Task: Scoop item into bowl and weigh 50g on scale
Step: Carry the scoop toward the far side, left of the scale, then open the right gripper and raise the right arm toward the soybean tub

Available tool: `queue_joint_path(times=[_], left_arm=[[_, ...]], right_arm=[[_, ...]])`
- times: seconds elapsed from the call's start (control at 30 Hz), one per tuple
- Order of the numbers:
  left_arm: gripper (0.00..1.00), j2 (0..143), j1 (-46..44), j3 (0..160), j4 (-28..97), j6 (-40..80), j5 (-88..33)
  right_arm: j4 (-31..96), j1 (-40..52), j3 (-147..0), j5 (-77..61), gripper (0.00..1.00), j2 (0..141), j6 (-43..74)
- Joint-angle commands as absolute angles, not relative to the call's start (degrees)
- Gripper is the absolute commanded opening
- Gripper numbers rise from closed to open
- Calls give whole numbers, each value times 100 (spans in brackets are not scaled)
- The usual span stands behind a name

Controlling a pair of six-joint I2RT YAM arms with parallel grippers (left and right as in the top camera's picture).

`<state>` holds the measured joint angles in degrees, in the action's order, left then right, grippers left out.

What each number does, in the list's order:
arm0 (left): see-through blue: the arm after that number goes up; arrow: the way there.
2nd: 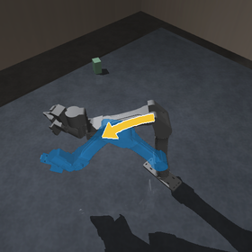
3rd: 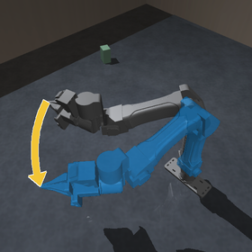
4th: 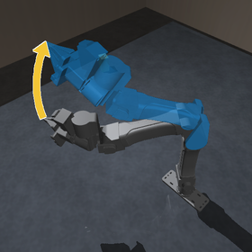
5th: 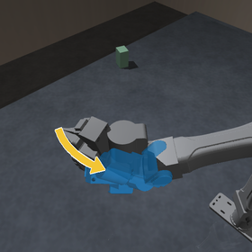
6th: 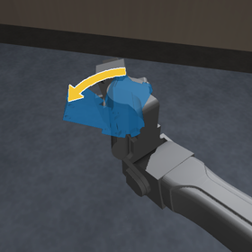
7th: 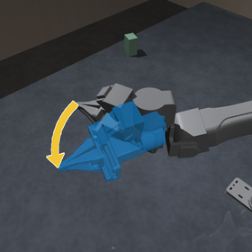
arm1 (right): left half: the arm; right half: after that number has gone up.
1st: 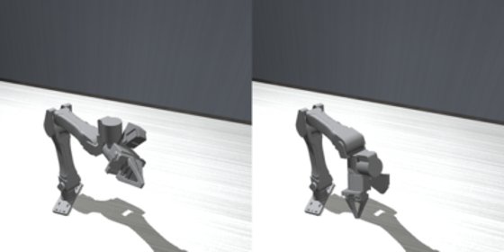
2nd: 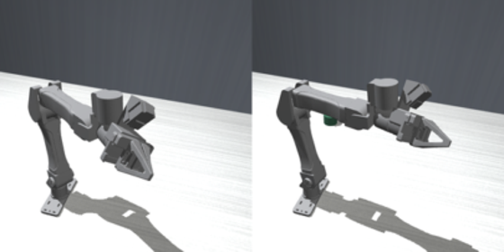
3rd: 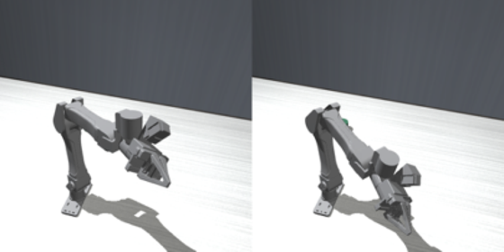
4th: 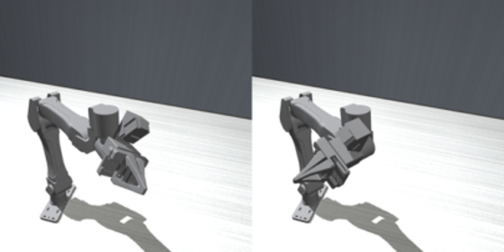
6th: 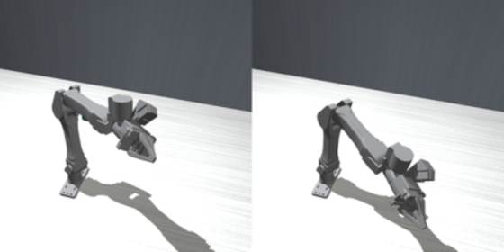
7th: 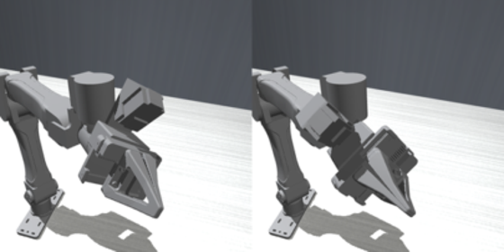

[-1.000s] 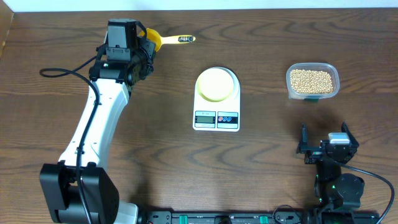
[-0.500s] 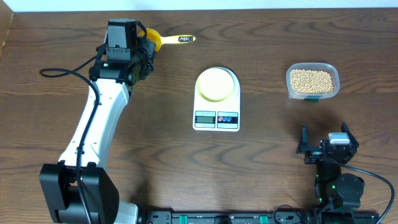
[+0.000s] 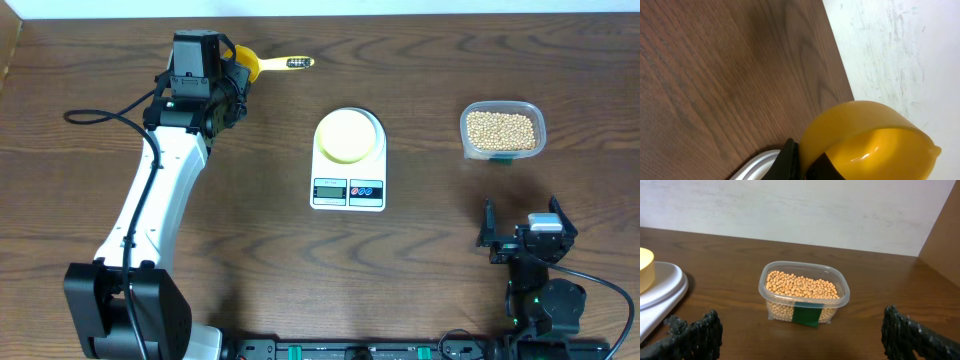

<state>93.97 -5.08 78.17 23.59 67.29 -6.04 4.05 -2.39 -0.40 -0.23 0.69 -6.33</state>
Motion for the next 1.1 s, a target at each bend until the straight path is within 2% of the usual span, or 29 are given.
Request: queue_joint_path(times=[0.0, 0.53, 1.07], left_arm=[[8, 9452, -513, 7789, 2344, 6650, -530], [8, 9452, -513, 7789, 2344, 6650, -530], [8, 9452, -513, 7789, 2342, 6652, -530]], right_arm=[[432, -215, -32, 3, 99, 34, -672], [408, -215, -32, 3, 99, 34, -672], [-998, -222, -32, 10, 99, 34, -672]])
